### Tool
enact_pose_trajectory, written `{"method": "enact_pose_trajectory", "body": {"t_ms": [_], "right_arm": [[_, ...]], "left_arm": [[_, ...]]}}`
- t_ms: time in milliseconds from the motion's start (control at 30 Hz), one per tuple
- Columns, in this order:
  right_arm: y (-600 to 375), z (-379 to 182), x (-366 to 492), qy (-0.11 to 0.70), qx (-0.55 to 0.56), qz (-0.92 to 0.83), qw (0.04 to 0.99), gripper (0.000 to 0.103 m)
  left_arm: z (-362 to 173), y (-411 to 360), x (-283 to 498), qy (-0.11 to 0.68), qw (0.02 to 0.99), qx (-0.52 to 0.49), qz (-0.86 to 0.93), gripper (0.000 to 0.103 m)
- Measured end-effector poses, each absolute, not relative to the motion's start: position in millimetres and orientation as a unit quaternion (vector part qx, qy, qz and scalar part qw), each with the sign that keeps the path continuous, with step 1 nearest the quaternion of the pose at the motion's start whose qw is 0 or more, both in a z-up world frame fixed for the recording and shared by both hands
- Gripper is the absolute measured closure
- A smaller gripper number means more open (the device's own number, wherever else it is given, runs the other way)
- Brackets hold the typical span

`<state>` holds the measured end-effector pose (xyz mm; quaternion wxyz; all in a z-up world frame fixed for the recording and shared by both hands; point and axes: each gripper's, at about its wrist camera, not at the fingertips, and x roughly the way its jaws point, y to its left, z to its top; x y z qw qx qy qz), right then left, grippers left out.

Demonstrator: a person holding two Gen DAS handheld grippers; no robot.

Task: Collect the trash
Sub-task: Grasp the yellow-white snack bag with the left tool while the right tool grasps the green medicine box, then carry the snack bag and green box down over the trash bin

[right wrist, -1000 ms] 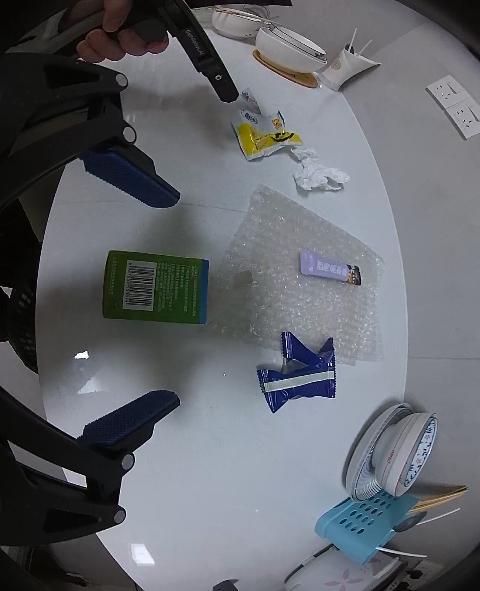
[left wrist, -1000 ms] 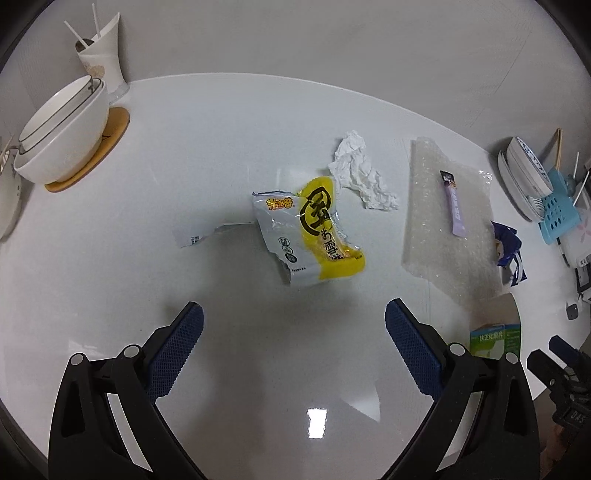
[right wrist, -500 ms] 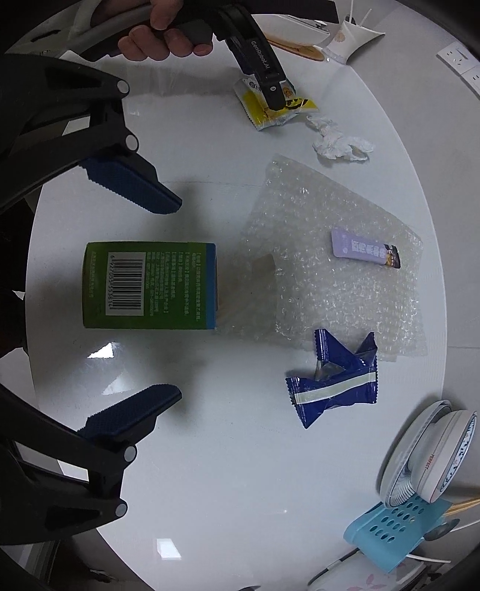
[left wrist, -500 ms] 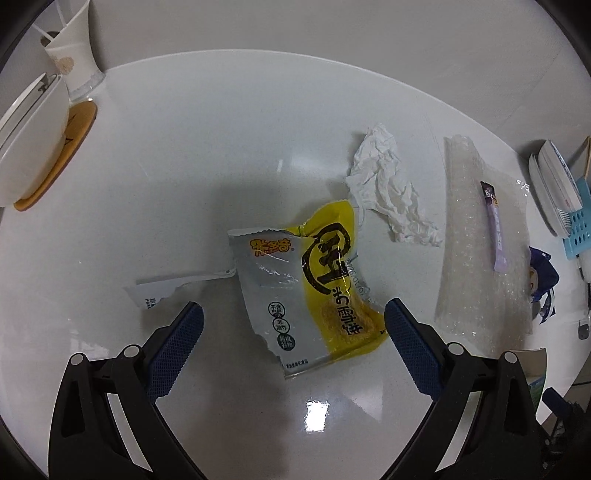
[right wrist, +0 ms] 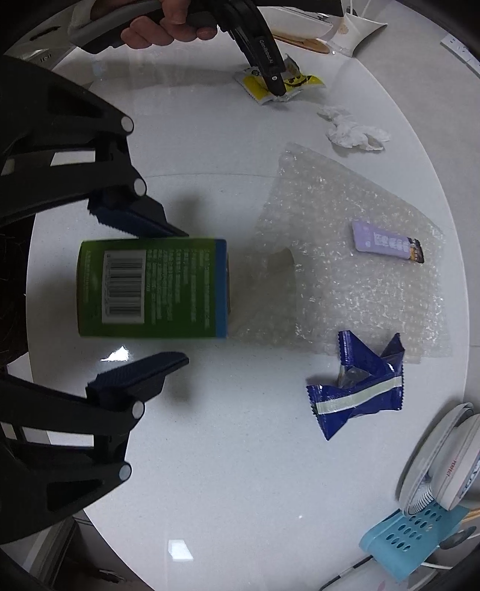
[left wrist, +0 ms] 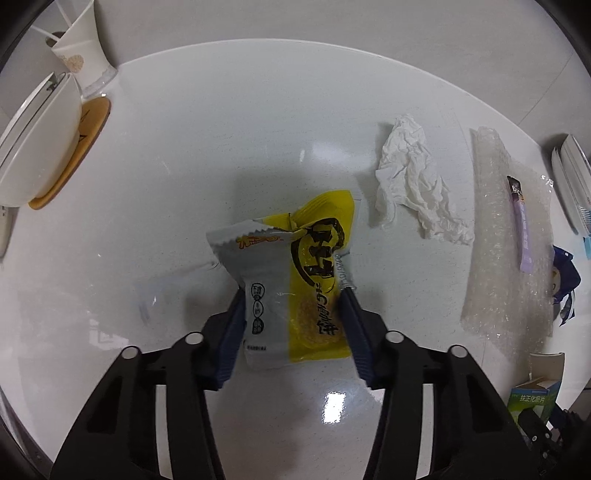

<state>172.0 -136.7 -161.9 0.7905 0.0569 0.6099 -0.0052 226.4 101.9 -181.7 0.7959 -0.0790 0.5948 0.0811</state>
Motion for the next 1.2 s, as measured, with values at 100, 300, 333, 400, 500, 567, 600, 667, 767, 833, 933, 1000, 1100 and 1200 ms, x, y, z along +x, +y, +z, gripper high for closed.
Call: {"method": "enact_pose_trajectory", "body": {"t_ms": [100,300,333,400,500,567,600,667,767,833,933,1000,1100,1200], "right_arm": [[-134.5,-165.8,172.4,0.614,0.054,-0.004,0.788,0.059],[-130.2,-165.7,170.7,0.611,0.051,-0.004,0.79,0.059],[-130.4,-164.4,170.5,0.61,0.049,-0.004,0.791,0.059],[-130.7,-161.1,169.8,0.607,0.049,-0.002,0.793,0.059],[-133.9,-157.5,167.4,0.603,0.051,0.0,0.796,0.059],[-136.5,-155.2,164.2,0.6,0.052,0.001,0.798,0.059],[-138.8,-153.2,162.5,0.598,0.054,0.002,0.8,0.059],[-141.1,-150.3,159.6,0.594,0.056,0.002,0.802,0.059],[-145.3,-144.9,156.2,0.588,0.059,0.003,0.807,0.059],[-150.1,-139.3,154.8,0.583,0.063,0.002,0.81,0.059],[-155.7,-132.9,154.0,0.575,0.067,0.003,0.815,0.059],[-157.6,-130.1,152.2,0.571,0.069,0.005,0.818,0.059],[-158.6,-126.3,150.0,0.563,0.069,0.008,0.824,0.059],[-160.3,-121.4,146.6,0.556,0.07,0.012,0.828,0.059]], "left_arm": [[-179.5,103.4,223.8,0.595,0.796,-0.077,0.078,0.071],[-175.6,106.0,222.9,0.594,0.797,-0.085,0.073,0.083],[-174.3,106.0,221.9,0.593,0.798,-0.082,0.074,0.083],[-170.7,104.8,217.7,0.589,0.801,-0.082,0.074,0.083],[-162.4,102.9,211.3,0.583,0.805,-0.083,0.072,0.083],[-154.9,102.1,205.5,0.577,0.81,-0.079,0.07,0.083],[-150.9,101.1,202.8,0.574,0.812,-0.078,0.068,0.083],[-144.4,98.1,197.6,0.572,0.814,-0.08,0.063,0.083],[-136.8,93.3,192.4,0.567,0.818,-0.079,0.058,0.083],[-131.0,89.5,187.9,0.564,0.82,-0.079,0.054,0.083],[-125.1,84.7,183.9,0.56,0.824,-0.078,0.05,0.083],[-120.3,80.3,179.6,0.557,0.826,-0.078,0.047,0.083],[-113.4,74.3,171.7,0.552,0.829,-0.076,0.042,0.083],[-108.4,69.1,164.3,0.549,0.832,-0.075,0.037,0.083]]}}
